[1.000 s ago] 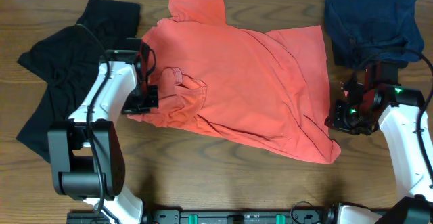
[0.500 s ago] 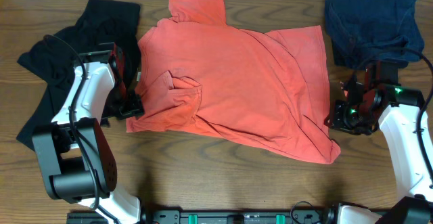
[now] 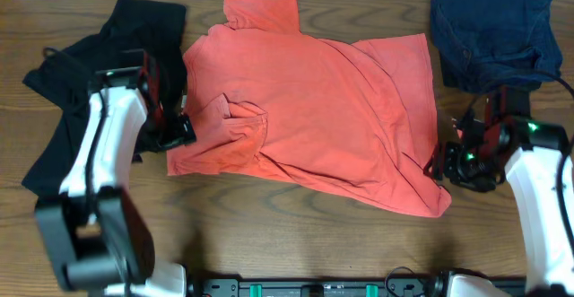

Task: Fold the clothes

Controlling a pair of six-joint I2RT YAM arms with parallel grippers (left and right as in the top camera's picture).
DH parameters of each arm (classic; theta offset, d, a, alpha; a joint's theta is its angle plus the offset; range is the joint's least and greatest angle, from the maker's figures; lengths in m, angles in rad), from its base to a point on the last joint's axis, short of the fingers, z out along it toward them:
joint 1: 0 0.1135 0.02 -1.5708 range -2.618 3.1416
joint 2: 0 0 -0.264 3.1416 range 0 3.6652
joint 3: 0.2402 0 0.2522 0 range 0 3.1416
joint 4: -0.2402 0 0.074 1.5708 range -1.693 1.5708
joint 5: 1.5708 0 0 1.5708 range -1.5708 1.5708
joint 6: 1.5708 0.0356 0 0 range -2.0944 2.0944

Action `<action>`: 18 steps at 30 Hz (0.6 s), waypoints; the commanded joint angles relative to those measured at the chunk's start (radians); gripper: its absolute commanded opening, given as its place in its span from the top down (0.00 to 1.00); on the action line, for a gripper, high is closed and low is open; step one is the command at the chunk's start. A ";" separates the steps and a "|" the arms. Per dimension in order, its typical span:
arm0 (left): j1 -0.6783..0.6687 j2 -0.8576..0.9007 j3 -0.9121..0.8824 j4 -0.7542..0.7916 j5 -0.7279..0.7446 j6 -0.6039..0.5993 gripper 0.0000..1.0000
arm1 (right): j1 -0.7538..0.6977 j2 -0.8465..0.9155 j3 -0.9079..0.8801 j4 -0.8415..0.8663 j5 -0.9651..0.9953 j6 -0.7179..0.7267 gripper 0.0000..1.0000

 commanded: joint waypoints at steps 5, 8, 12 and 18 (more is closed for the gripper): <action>0.002 -0.157 0.039 0.037 0.020 -0.013 0.02 | 0.141 -0.099 -0.038 -0.026 0.037 0.148 0.48; 0.002 -0.157 0.037 0.045 0.020 -0.013 0.02 | 0.200 -0.094 -0.107 0.011 0.071 0.199 0.49; 0.002 -0.155 0.033 0.059 0.020 -0.013 0.02 | 0.237 -0.093 -0.196 0.060 0.089 0.291 0.55; 0.002 -0.155 0.031 0.063 0.020 -0.013 0.02 | 0.238 -0.091 -0.283 0.072 0.130 0.518 0.72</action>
